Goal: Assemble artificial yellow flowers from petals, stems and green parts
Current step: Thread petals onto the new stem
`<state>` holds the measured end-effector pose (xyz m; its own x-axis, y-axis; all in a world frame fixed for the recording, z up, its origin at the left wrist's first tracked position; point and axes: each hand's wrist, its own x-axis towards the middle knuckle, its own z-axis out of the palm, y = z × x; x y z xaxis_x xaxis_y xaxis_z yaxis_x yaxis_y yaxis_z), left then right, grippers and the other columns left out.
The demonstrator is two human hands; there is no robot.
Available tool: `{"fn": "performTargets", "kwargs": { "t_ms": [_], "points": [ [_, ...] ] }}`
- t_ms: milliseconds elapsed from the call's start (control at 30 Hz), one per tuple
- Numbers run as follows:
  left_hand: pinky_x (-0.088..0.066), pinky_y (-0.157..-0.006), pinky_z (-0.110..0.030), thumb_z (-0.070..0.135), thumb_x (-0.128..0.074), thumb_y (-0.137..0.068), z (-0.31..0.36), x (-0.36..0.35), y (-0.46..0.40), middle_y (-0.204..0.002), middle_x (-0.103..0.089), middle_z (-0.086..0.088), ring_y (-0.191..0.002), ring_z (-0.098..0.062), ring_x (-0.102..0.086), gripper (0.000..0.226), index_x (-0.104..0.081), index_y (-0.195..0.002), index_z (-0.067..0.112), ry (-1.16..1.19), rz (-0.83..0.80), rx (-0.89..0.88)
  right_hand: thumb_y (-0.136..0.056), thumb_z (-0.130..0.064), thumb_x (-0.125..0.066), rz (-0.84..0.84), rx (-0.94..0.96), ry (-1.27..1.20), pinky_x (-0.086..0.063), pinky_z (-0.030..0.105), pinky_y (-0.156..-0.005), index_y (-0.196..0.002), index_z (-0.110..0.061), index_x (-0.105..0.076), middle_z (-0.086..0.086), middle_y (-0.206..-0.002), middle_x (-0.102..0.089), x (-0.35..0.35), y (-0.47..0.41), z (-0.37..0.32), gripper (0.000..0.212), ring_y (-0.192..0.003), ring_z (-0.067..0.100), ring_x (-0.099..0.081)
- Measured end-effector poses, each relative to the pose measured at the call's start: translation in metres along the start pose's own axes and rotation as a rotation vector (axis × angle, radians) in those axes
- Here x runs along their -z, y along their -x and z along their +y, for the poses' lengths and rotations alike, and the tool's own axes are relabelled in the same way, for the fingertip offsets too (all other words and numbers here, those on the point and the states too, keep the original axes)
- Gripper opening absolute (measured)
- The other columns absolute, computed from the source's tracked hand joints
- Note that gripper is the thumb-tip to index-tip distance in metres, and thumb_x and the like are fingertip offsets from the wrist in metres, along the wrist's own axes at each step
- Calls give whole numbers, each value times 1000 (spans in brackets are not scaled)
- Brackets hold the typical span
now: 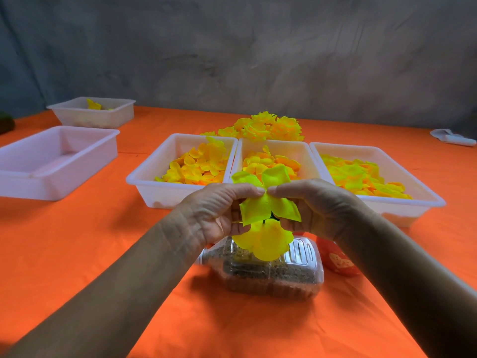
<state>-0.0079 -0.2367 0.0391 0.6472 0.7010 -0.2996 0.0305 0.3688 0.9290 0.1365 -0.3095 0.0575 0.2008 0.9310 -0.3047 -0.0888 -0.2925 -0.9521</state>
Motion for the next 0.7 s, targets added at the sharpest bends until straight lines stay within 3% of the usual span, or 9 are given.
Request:
{"fn": "performTargets", "kwargs": {
  "t_ms": [267,567,700],
  "points": [
    [-45,-52,-21,12,-70,-72,0,0,1,-68,-69,0,-57,-11,-66,19,-61,-88,17,-32,9,-47,-52,-18,-66,-67,26,-7,-48,22,-51,-80,-15,-62,-3,-61,-68,1,0,-1,29,-52,9,-64],
    [-46,-45,-18,15,-73,-63,1,-2,2,-64,-69,1,-53,-11,-66,28,-61,-88,16,-46,23,-63,-69,-5,-65,-80,37,-102,-56,25,-50,-85,-12,-61,0,-65,-70,1,-3,2,18,-54,12,-66],
    [-45,-46,-19,13,-70,-74,2,-2,1,-65,-68,2,-54,-10,-64,14,-61,-84,18,-66,26,-53,-74,-2,-62,-66,34,-121,-54,25,-46,-83,-11,-60,0,-61,-68,2,-4,1,13,-50,12,-65]
  ]
}}
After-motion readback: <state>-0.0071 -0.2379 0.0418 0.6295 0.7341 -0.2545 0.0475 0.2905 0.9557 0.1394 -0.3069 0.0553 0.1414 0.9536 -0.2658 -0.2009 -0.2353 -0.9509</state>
